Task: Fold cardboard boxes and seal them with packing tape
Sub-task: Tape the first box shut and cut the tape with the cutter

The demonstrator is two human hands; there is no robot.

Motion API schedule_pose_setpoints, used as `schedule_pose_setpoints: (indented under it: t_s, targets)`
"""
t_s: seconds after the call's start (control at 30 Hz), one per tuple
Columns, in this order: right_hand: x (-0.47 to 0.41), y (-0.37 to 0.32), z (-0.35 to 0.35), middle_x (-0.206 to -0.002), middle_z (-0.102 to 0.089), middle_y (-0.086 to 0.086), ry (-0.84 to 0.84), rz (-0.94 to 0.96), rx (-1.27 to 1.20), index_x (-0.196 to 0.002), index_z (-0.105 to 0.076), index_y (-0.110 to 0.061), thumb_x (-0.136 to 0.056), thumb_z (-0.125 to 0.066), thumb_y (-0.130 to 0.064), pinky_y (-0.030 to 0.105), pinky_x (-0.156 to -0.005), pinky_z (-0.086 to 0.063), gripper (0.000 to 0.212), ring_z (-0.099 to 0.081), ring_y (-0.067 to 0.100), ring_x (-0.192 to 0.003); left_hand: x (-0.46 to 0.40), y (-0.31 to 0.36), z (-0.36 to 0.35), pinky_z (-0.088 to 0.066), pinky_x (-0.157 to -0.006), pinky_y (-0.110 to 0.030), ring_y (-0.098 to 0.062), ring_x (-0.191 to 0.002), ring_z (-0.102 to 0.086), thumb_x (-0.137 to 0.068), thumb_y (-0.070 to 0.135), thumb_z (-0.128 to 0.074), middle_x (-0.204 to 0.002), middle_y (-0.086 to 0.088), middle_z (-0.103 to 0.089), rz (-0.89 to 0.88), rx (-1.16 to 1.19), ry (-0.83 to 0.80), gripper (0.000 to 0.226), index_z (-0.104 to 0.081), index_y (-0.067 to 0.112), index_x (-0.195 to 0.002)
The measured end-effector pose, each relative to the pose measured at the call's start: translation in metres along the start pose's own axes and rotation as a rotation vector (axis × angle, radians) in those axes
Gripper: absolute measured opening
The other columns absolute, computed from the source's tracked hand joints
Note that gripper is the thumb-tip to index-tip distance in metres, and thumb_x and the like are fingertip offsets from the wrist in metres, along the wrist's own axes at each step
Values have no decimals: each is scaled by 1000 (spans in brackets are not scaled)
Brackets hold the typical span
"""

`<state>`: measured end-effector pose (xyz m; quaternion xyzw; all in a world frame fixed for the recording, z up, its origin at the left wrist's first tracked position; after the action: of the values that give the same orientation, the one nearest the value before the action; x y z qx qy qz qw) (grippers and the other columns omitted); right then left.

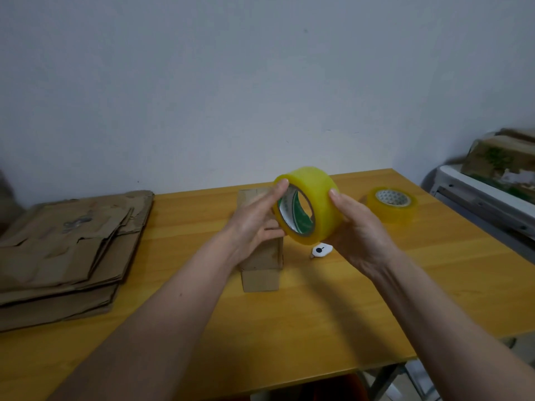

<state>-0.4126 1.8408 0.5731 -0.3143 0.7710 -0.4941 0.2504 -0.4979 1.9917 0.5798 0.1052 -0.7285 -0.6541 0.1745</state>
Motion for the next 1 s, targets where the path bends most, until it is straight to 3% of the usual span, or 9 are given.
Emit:
schedule_pose_setpoints:
  t_s: [0.13,0.2,0.3,0.43,0.57,0.67,0.83,0.9,1.0]
  targets:
    - [2,1,-5,-124,-59,26,-41,21,80,-124,-56,4,-80,-67,-47,61,-105,-36,68,-53,46,-118,-1,-2,0,-57,-88,-43,-21,-108,-65,-89,13,-68,-122,-4,-66,-190,-95,105,42,-56,24,-128]
    - [2,0,-9,-116,-61,28,-73,44,185,-115,-58,8,-75,-71,-53,57,-98,-40,74,-57,46,-106,-2,-1,-1,-57,-86,-34,-17,-105,-65,-91,-2,-59,-118,-2,-67,-359,-135,234,37,-62,23,-118]
    - [-1,-4,-15,-98,-62,29,-105,70,293,-100,-63,7,-76,-71,-51,46,-82,-41,63,-57,31,-88,6,3,-2,-48,-87,-14,-6,-103,-63,-87,-11,-56,-113,2,-68,-616,-341,332,45,-67,25,-112]
    - [0,-8,-19,-102,-64,29,-188,68,294,-108,-64,2,-87,-62,-35,47,-86,-48,43,-60,31,-91,10,7,3,-46,-93,-15,-6,-105,-62,-81,-9,-61,-109,6,-68,-775,-479,446,41,-71,16,-111]
    - [3,-6,-18,-97,-68,12,-272,86,288,-113,-62,-2,-87,-63,-24,27,-78,-52,34,-62,21,-89,1,10,13,-51,-82,-17,-15,-95,-67,-82,-6,-65,-101,4,-70,-614,-336,413,40,-69,31,-95]
    - [5,-1,-18,-103,-69,10,-295,85,304,-116,-60,-4,-83,-60,-24,26,-81,-51,38,-64,18,-95,-3,9,19,-55,-86,-37,-25,-101,-67,-79,8,-66,-103,-3,-71,-493,-273,370,35,-69,42,-86]
    - [5,4,-22,-108,-68,12,-328,104,330,-118,-60,-7,-79,-70,-33,30,-87,-47,48,-61,21,-100,-2,0,27,-58,-79,-52,-36,-91,-70,-95,10,-58,-108,-18,-68,-234,-258,273,12,-65,17,-103]
    - [3,3,-27,-110,-67,14,-324,123,294,-120,-58,-3,-74,-76,-39,28,-87,-49,61,-61,22,-101,2,-5,26,-60,-71,-49,-32,-77,-72,-97,18,-57,-98,-18,-69,-115,-232,196,19,-61,7,-112]
    - [1,-2,-36,-109,-65,17,-309,155,228,-123,-55,2,-76,-75,-40,25,-86,-50,66,-60,23,-100,11,-6,20,-60,-65,-41,-24,-59,-67,-96,27,-56,-71,-13,-68,-25,-66,119,28,-61,0,-100]
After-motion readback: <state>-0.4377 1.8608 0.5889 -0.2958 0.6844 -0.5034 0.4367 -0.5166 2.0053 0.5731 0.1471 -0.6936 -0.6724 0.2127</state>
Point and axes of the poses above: each hand's wrist, its own x-axis away from the middle knuckle, its own z-axis out of the back of the hand, y = z × x, the point moved 2 cm from there along -x, towards the middle knuckle
